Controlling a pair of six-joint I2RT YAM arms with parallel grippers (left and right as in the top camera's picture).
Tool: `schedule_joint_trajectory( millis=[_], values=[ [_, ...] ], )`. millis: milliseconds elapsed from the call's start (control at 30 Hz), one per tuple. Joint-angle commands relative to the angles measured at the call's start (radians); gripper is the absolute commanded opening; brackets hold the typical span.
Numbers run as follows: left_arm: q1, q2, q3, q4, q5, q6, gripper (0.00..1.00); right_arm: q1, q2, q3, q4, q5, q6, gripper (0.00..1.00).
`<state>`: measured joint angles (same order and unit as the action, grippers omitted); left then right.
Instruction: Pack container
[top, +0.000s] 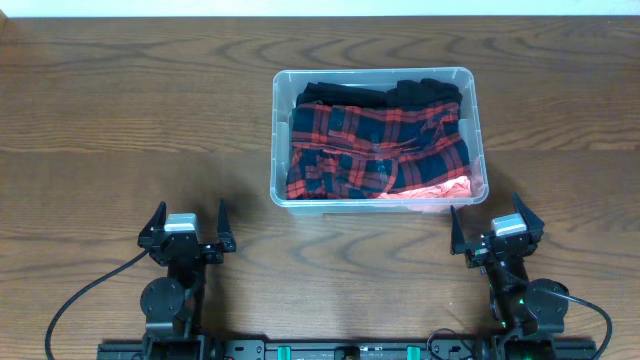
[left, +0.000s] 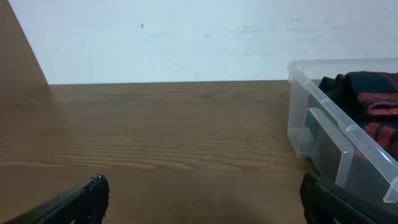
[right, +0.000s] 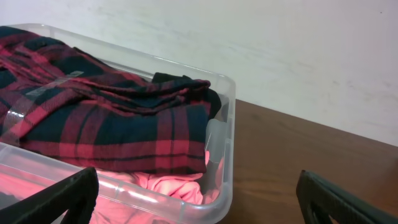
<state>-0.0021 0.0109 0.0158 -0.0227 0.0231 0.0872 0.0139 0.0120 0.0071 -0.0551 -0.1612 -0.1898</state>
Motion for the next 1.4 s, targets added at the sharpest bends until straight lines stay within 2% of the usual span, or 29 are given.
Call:
schedule_joint_trajectory(
  millis=[0, 1367],
  values=[
    [-0.004, -0.007, -0.012, -0.048, -0.015, 0.021, 0.98, -0.008, -0.006, -0.002, -0.002, -0.008, -0.013, 0.99],
    [-0.004, -0.007, -0.012, -0.048, -0.015, 0.021, 0.98, -0.008, -0.006, -0.002, -0.002, -0.008, -0.013, 0.99]
  ],
)
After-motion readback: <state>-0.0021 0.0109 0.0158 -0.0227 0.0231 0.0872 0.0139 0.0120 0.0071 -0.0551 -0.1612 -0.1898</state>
